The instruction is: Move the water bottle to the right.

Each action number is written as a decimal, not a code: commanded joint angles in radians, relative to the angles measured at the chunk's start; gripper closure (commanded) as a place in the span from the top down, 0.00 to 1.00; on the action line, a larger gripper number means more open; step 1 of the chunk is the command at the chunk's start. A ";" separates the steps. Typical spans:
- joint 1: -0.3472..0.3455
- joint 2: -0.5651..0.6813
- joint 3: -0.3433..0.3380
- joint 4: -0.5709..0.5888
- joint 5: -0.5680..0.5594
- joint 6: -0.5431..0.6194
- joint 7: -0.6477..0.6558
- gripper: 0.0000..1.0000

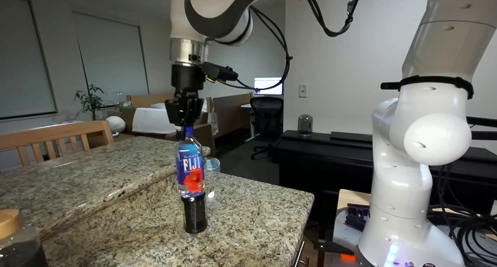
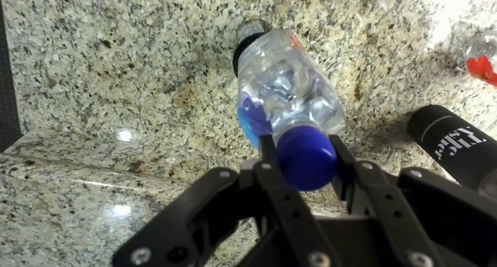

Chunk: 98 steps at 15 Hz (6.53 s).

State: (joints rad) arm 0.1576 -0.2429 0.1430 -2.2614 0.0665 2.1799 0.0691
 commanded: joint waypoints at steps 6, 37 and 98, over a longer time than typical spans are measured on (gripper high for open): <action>-0.016 -0.011 0.014 0.005 -0.046 0.004 0.045 0.14; -0.253 -0.323 -0.099 -0.254 -0.075 0.052 0.346 0.14; -0.162 -0.390 -0.105 -0.320 -0.040 -0.238 0.060 1.00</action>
State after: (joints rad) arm -0.0264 -0.6387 0.0454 -2.6008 0.0424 1.9685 0.2165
